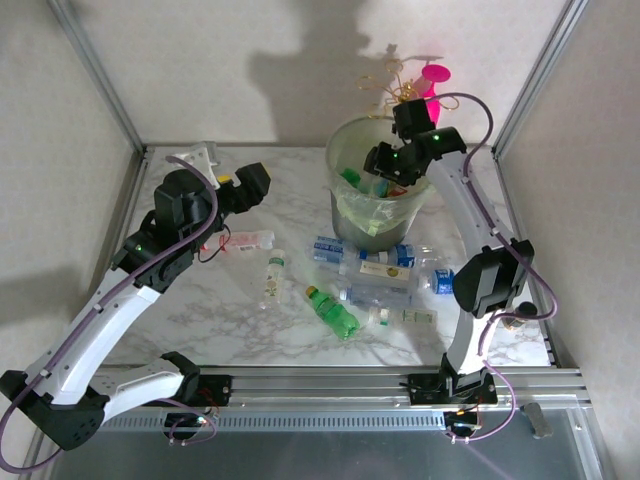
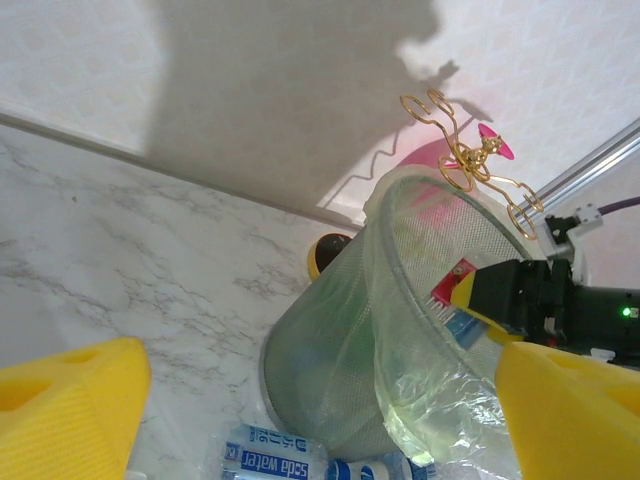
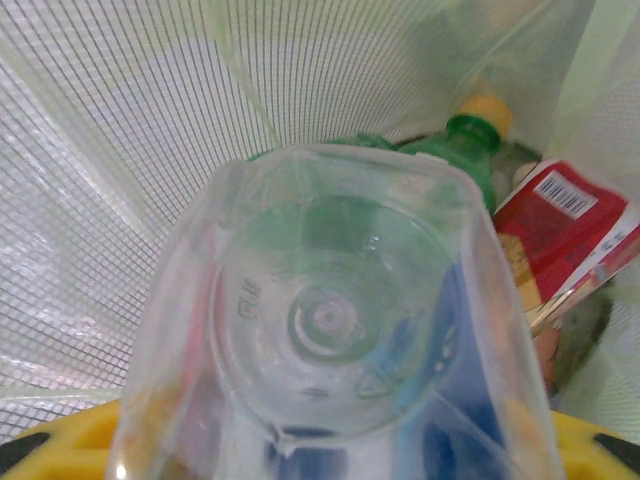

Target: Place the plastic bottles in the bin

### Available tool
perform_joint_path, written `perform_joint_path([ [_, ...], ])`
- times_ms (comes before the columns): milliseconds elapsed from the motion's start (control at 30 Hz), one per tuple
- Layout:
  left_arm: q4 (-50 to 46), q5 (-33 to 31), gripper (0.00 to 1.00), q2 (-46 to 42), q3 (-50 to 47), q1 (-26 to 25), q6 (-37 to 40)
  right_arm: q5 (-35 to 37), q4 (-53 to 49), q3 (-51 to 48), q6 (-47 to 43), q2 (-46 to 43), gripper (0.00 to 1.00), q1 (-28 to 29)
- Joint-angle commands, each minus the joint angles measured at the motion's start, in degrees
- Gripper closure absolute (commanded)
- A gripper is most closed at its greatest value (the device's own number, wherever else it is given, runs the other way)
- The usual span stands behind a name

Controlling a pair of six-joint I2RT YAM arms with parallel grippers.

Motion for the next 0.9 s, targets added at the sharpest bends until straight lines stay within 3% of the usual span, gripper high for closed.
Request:
perform_joint_path([
  [0, 1.50, -0.21, 0.11, -0.93, -0.84, 0.31, 0.44, -3.87, 1.09, -1.42, 1.32, 1.10, 0.47, 0.38],
  [167, 1.24, -0.34, 0.11, -1.29, -1.03, 0.31, 0.11, -5.11, 1.88, 1.02, 1.04, 4.02, 0.40, 0.35],
  [267, 1.13, -0.41, 0.11, -1.49, -0.93, 0.32, 0.04, -4.31, 1.26, 4.79, 0.84, 6.15, 0.30, 0.40],
  [367, 0.81, -0.58, 0.11, -1.57, -0.62, 0.32, 0.04, -2.01, -0.64, 9.32, 0.41, 7.87, 0.21, 0.30],
  [567, 0.28, -1.48, 0.11, -2.19, -0.55, 0.31, 0.30, 3.42, -1.28, 11.52, -1.16, 5.53, 0.13, 0.37],
  [733, 0.07, -2.49, 0.11, -2.11, 0.08, 0.35, 0.72, 4.36, -0.41, 10.26, -1.69, 2.80, 0.20, 0.30],
  [867, -0.29, -2.82, 0.11, -1.54, 0.32, 0.31, 0.68, 2.48, 1.60, 7.64, -2.17, 0.18, 0.43, 0.34],
])
